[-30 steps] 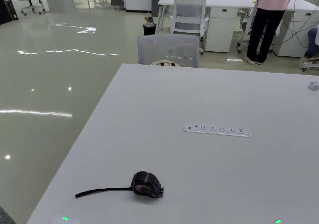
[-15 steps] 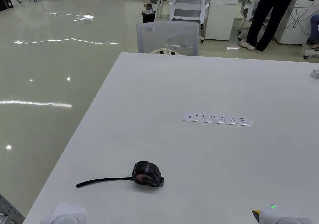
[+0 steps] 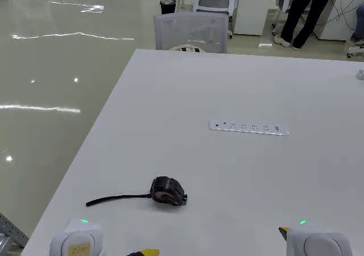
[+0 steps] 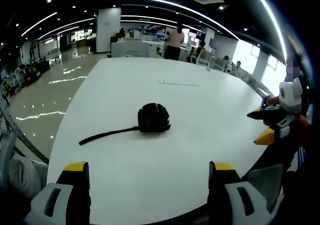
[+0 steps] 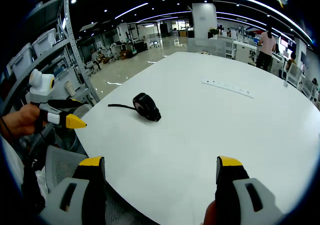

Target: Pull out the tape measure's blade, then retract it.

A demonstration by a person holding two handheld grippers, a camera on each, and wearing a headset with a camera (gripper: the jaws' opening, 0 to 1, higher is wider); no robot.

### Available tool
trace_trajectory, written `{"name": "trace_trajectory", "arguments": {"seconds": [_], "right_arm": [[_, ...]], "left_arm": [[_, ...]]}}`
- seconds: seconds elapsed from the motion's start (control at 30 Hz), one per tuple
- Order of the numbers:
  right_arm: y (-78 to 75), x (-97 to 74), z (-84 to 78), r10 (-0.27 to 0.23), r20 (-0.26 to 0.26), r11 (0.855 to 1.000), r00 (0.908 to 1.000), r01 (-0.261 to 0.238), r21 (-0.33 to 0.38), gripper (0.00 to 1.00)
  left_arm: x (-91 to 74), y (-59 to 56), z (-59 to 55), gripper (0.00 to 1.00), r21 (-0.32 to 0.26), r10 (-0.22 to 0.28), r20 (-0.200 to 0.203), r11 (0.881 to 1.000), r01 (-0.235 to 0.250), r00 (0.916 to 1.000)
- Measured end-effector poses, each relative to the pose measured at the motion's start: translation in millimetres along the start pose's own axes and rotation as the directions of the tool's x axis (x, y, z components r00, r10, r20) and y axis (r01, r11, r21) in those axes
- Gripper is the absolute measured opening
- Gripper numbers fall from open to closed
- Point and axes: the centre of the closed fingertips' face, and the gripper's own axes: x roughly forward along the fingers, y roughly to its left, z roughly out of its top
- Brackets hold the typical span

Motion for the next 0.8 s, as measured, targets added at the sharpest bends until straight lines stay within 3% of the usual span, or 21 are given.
{"name": "trace_trajectory", "arguments": {"seconds": [0.8], "right_arm": [[5.2, 33.0, 7.8, 0.042, -0.044, 0.998, 0.9982, -0.044, -0.038, 0.93]], "left_arm": [[26.3, 0.0, 9.8, 0.96, 0.04, -0.037, 0.005, 0.999, 0.037, 0.9993]]}}
